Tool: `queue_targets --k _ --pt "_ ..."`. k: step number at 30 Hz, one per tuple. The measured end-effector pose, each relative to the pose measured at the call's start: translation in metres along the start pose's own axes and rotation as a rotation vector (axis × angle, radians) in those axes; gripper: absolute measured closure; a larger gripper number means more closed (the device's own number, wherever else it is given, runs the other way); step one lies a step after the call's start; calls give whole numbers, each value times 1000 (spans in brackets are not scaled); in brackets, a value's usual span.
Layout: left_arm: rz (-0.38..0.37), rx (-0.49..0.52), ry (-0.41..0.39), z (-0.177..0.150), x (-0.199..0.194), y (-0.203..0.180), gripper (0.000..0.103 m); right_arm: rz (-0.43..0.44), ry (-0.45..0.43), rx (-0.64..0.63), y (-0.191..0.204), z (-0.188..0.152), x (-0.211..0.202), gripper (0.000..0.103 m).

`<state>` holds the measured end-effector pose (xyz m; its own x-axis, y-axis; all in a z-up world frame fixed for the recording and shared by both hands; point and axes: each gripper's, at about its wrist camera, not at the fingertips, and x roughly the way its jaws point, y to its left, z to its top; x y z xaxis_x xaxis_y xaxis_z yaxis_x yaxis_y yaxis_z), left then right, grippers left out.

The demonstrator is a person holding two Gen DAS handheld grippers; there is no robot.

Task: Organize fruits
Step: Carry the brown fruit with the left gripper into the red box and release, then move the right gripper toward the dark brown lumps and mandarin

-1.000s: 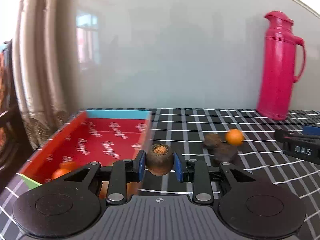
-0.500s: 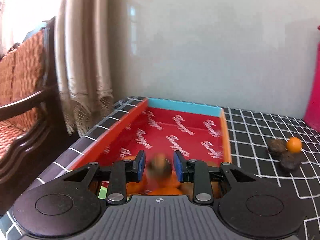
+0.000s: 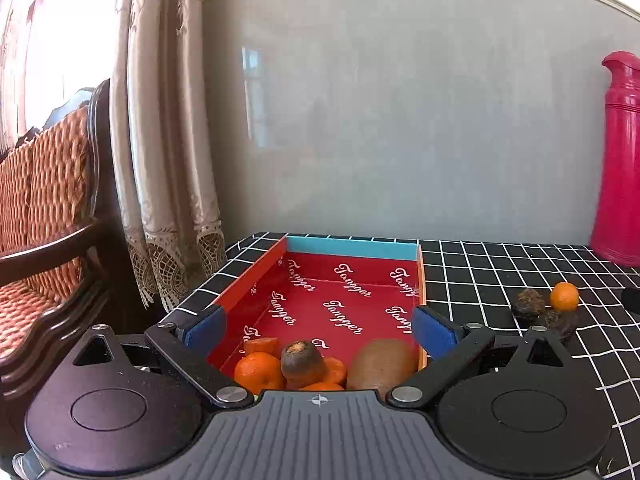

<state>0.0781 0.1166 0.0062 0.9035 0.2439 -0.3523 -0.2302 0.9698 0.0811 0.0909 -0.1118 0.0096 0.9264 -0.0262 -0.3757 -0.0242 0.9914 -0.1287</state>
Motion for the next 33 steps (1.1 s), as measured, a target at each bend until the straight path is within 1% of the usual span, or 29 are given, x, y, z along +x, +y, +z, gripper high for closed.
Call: queue_targets --k 3,10,17,20,21,23,25,28,33 --pt "7 -1 9 -1 0 2 5 12 -4 -8 5 -1 0 25" --pt "39 -20 6 -4 0 17 5 46 14 -36 19 -3 11 25" --pt "76 -26 13 -9 4 32 5 66 85 -70 36 -7 37 27" --pt "87 -28 17 -10 7 39 5 65 98 -72 40 -11 48 27" --pt "91 -26 22 -11 9 40 5 70 121 -70 40 -13 53 29" --pt "93 -34 27 -11 11 42 5 84 133 -54 39 -16 59 30" --pt "100 -33 23 -11 12 45 5 80 155 -66 42 -16 64 34" --pt "106 -35 27 -12 16 47 5 89 147 -58 45 -15 67 35" --pt "131 -33 41 -15 24 54 5 91 189 -61 49 -18 81 40"
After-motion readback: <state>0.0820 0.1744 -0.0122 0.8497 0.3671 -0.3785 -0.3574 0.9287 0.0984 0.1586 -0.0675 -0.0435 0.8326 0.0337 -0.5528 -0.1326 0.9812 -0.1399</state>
